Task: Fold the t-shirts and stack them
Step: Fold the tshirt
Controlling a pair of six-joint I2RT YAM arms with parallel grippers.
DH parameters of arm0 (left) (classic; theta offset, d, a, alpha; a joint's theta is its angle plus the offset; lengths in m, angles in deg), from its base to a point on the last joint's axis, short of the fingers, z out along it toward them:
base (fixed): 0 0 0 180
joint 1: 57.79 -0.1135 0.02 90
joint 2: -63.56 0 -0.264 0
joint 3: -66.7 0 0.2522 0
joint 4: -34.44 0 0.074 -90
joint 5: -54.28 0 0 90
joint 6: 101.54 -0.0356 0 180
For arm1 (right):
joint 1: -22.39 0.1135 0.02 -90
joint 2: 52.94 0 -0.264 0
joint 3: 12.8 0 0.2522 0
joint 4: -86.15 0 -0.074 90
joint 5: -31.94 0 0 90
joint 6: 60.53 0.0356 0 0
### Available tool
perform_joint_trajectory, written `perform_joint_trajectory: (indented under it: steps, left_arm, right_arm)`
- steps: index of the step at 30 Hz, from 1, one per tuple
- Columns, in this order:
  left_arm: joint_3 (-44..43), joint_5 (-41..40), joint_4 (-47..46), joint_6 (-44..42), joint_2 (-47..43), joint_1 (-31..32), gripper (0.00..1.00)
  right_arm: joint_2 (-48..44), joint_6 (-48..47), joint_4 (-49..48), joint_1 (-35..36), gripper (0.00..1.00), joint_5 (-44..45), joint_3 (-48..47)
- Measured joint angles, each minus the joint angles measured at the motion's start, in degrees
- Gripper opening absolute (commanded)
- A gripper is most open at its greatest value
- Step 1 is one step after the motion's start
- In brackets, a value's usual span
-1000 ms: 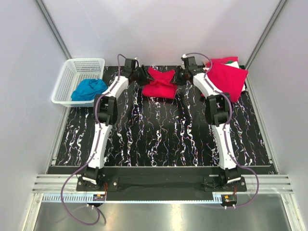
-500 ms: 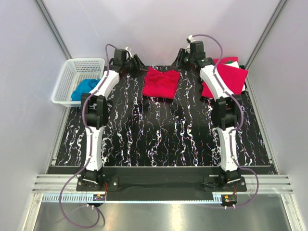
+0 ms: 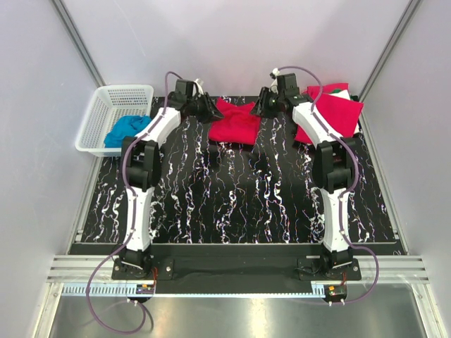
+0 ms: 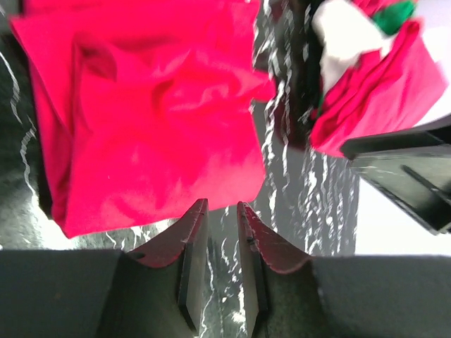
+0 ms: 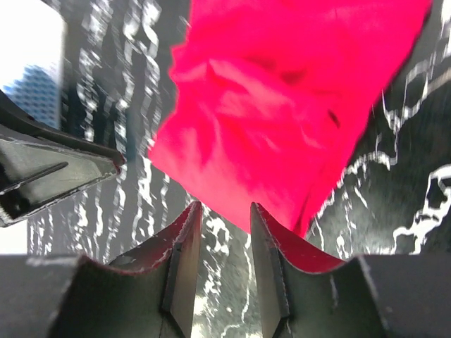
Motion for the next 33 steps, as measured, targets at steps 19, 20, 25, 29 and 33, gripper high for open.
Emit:
perform_joint_trajectory:
  steps: [19, 20, 25, 29, 33]
  left_arm:
    - [2.8, 0.6, 2.4, -4.1, 5.9, 1.3, 0.21]
    - [2.8, 0.5, 2.4, -4.2, 6.2, 1.3, 0.21]
    - [2.7, 0.2, 2.5, -4.5, 7.7, 1.3, 0.20]
    - [0.9, 0.1, 2.9, -4.5, 9.6, 1.4, 0.19]
    - [-1.4, -0.3, 3.3, -4.5, 10.8, 1.4, 0.16]
  right_arm:
    - [5.8, 3.2, -2.9, 0.3, 0.40, -6.1, 5.3]
    - [6.6, 3.3, -2.9, 0.3, 0.39, -6.4, 5.3]
    - [8.7, 3.7, -3.0, 0.5, 0.39, -6.4, 5.7]
    - [9.0, 3.6, -3.0, 0.6, 0.39, -6.3, 5.8]
    - [9.5, 3.6, -3.5, 0.6, 0.39, -5.7, 5.7]
